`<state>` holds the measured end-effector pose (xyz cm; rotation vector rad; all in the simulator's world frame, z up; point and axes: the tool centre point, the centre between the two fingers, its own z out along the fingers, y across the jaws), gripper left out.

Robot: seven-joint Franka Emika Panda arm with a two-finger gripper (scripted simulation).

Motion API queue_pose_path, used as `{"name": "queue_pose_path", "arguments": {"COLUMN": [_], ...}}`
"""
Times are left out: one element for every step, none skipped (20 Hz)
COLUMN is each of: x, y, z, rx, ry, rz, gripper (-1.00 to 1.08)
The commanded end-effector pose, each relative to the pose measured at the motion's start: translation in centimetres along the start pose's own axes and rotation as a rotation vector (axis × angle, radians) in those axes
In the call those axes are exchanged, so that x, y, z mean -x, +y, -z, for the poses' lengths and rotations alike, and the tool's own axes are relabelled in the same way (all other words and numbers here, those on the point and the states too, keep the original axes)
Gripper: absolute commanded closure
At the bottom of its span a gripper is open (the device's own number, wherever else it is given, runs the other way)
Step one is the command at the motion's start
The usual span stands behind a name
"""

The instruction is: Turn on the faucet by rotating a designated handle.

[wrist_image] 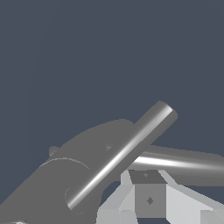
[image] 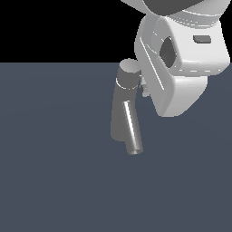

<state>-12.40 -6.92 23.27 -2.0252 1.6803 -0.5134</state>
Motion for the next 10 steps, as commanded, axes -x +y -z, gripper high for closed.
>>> {"name": "queue_pose_path", "arguments": {"x": [-2.5,-2.9,-3.3,-3.6,-4.0,-4.4,-4.7,-5.1,-5.5,-5.5], "y": [-0.2,-0.4,-0.6,-0.8,-0.9,-1.1,-1.3,-1.5,-1.7,-1.7], "z": [0.1,0.1,0.2,0.2,0.2,0.2,0.2,0.2,0.2,0.2], "rx": [0.002,0.002,0.002,0.003,0.003,0.003,0.004,0.004,0.004,0.004], "ry": [0.027,0.028,0.029,0.030,0.031,0.032,0.033,0.034,0.035,0.035], "rz": [-0.035,-0.037,-0.038,-0.040,-0.042,-0.043,-0.045,-0.046,-0.048,-0.048], "gripper": [1.08,1.08,1.08,1.08,1.08,1.08,1.08,1.08,1.08,1.08]}}
